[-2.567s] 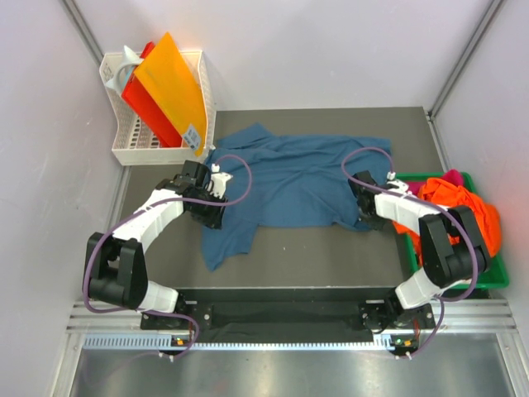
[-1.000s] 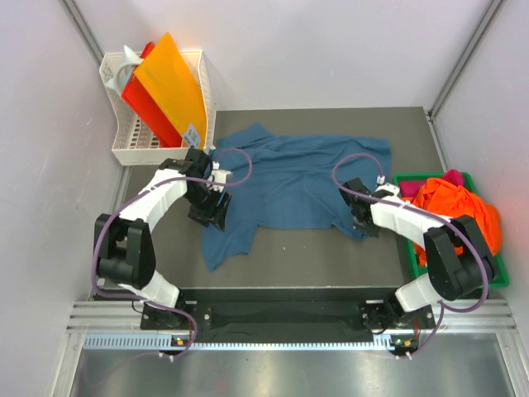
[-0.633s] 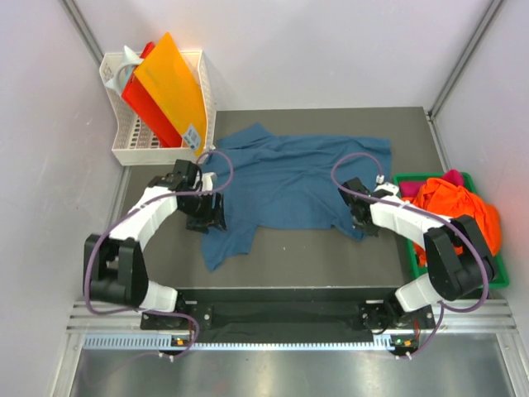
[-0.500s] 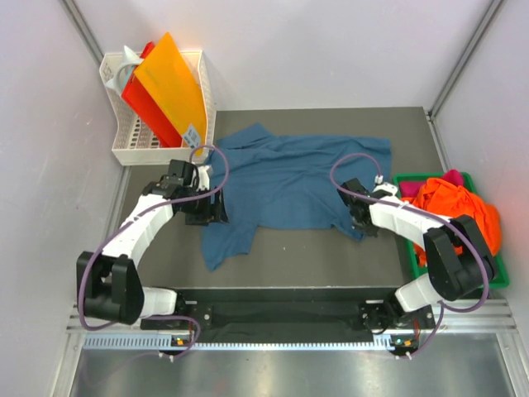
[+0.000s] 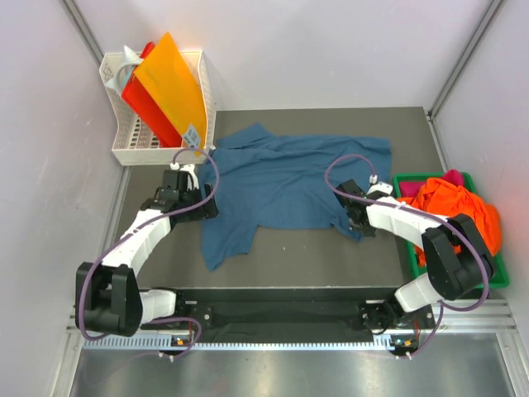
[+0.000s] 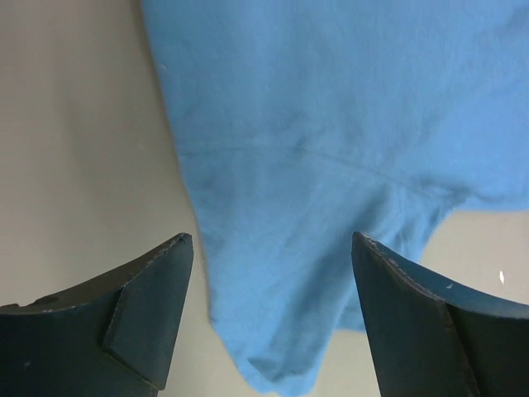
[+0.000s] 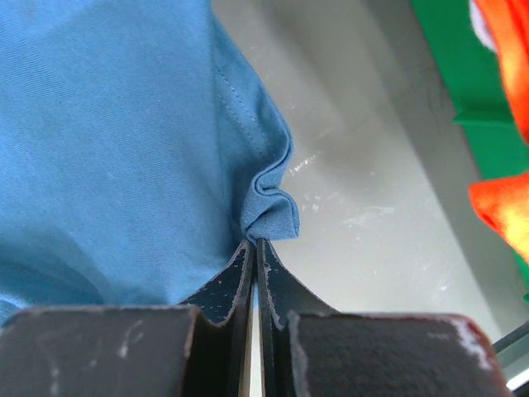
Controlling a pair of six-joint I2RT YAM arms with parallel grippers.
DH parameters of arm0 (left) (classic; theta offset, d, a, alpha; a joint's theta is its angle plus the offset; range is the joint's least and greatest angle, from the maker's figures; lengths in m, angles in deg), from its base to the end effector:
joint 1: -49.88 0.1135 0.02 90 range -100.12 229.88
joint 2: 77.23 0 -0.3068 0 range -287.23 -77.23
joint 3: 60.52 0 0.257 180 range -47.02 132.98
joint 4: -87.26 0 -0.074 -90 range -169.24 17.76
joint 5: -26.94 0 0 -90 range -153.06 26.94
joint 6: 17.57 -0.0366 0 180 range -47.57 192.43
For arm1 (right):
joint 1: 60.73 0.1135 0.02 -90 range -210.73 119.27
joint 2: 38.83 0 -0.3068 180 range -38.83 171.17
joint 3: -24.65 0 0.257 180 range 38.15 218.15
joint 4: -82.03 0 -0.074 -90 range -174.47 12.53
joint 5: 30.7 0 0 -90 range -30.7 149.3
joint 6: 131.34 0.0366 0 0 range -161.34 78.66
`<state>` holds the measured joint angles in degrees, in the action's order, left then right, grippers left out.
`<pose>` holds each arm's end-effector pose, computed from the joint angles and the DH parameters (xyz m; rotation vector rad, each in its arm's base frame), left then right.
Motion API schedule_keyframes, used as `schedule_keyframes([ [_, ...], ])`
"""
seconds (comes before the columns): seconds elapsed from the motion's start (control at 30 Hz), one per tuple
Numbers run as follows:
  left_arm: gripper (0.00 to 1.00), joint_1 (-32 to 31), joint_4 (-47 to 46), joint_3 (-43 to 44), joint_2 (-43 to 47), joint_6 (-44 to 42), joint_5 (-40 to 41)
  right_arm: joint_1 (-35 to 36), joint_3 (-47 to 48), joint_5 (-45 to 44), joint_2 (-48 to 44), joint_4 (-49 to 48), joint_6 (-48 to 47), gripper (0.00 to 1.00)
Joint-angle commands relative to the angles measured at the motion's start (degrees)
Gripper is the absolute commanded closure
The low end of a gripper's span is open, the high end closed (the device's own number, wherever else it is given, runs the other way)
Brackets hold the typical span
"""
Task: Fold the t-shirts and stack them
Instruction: Flatten out the tshirt
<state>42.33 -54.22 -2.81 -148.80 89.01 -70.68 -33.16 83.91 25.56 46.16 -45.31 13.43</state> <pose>0.2371 -0.0363 0.2557 -0.1406 2.5020 -0.3415 0.2272 0.0957 0.2053 0.6826 2.4841 -0.4155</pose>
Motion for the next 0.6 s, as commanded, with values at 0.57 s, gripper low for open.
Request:
schedule_keyframes([
  [0.57,0.18,19.59,-31.68,-12.13,6.97,-6.82,-7.33,0.73,1.00,-2.21,-0.17,-3.30,-6.24,1.00],
])
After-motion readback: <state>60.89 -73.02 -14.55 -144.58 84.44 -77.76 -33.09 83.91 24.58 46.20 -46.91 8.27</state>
